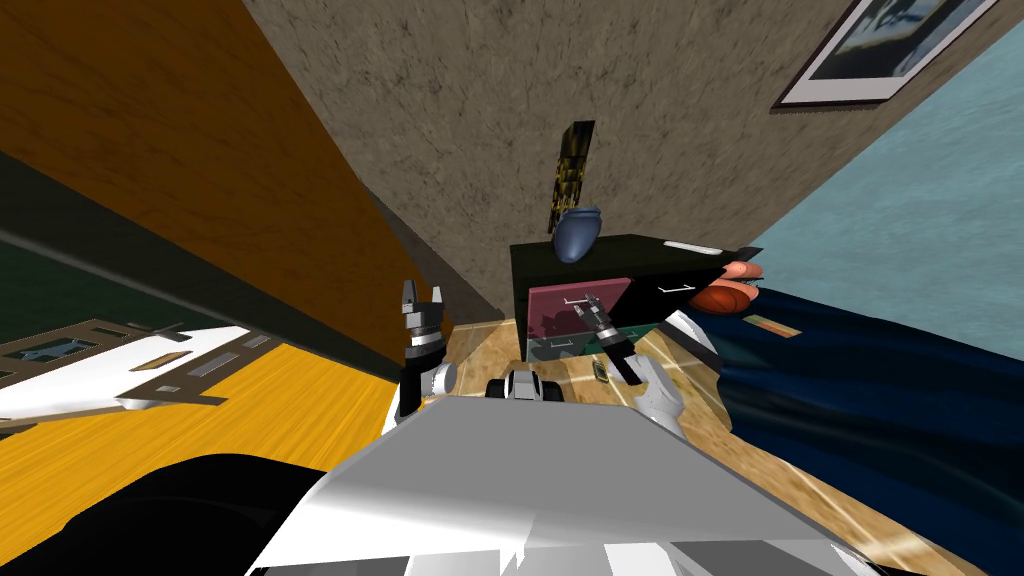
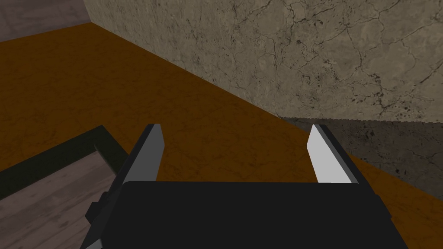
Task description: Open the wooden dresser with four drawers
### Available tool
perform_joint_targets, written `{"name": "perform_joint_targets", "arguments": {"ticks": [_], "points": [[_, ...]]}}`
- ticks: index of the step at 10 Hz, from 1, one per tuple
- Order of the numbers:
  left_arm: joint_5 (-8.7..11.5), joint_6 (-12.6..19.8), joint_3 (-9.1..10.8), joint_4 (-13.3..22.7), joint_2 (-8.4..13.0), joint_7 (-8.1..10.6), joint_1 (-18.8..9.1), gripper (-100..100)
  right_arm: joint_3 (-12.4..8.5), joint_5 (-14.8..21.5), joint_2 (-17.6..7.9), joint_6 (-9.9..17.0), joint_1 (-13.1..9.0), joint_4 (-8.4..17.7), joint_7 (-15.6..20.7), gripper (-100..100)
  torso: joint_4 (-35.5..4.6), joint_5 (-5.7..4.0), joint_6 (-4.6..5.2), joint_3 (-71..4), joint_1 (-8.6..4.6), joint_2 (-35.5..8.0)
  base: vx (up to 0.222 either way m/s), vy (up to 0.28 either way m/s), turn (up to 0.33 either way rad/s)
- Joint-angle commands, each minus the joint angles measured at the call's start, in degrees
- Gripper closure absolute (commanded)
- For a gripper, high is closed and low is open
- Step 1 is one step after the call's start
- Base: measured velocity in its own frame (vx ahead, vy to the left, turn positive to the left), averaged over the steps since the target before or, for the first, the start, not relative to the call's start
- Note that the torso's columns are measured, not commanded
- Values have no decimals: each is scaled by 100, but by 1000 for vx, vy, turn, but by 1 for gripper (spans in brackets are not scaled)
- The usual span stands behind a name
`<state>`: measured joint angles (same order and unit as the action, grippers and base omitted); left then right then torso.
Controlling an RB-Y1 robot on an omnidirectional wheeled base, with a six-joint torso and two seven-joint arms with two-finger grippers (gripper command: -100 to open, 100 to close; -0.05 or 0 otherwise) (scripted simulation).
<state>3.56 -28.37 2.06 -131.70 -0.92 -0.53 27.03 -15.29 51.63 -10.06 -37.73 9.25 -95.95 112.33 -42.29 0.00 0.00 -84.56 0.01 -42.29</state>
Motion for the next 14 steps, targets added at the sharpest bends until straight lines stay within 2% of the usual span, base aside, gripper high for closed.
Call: {"name": "perform_joint_targets", "arguments": {"ticks": [1,2,3,6,9,10,12,13,14], "points": [[0,0,0,0,0,0,0,0,-80,110,173,1,-14,197,392,-100,0,0,-1,0,0,0,14,-13,-10],[0,0,0,0,0,0,0,0,-125,173,302,9,-16,294,545,-100,0,-1,0,0,-2,1,17,-16,-15],[0,0,0,0,0,0,0,0,-125,173,302,9,-16,294,580,-100,1,-1,0,-1,-2,2,14,-12,-4],[0,0,0,0,0,0,0,0,-225,303,802,30,-14,514,983,-100,0,0,0,-1,0,1,16,-15,-13],[0,0,0,0,0,0,0,0,-267,351,1274,40,-11,603,1140,-100,-1,0,0,1,1,-1,7,-11,-7],[0,0,0,0,0,0,0,0,-260,343,1197,31,-11,597,1128,-100,-1,0,0,1,1,-2,0,0,0],[0,0,0,0,0,0,0,0,-224,415,1052,300,-155,513,904,-100,2,2,-2,-5,5,9,49,27,42],[0,0,0,0,0,0,0,0,-233,398,1099,218,-122,543,984,-100,5,2,-1,-11,7,17,33,16,8],[0,0,0,0,0,0,0,0,-257,352,1196,59,-26,593,1115,100,2,-1,1,-2,-3,2,-29,-17,-47]]}}
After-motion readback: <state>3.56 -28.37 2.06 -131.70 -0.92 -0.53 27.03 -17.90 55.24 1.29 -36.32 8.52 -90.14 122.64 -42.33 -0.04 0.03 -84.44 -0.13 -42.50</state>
